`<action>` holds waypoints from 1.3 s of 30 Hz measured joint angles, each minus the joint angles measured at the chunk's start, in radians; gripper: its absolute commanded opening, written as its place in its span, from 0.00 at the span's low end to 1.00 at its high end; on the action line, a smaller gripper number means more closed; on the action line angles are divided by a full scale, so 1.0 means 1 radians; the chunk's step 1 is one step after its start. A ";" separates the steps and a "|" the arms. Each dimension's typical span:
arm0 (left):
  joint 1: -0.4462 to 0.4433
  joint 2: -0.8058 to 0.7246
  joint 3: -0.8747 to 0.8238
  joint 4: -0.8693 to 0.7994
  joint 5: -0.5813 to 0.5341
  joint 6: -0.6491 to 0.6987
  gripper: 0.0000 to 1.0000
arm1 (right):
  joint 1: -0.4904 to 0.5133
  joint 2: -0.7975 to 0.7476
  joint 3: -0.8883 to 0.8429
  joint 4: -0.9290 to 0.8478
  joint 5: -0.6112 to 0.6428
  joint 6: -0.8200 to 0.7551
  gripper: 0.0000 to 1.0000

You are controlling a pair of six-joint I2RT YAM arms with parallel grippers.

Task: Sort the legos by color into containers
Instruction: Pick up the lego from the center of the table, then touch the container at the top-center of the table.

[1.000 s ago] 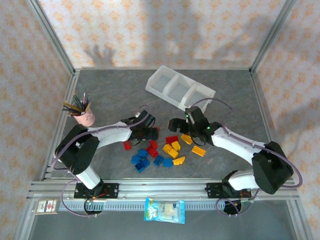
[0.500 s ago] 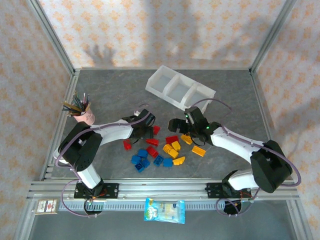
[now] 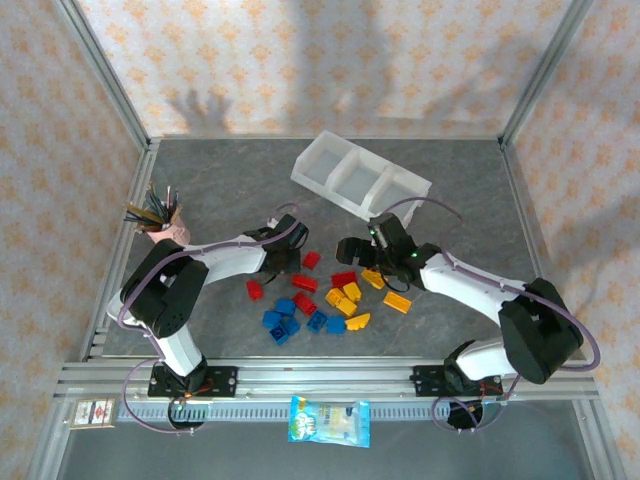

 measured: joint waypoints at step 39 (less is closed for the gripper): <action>0.171 0.655 1.022 0.170 -0.023 0.034 0.48 | -0.238 0.065 0.153 0.028 -0.047 -0.047 1.00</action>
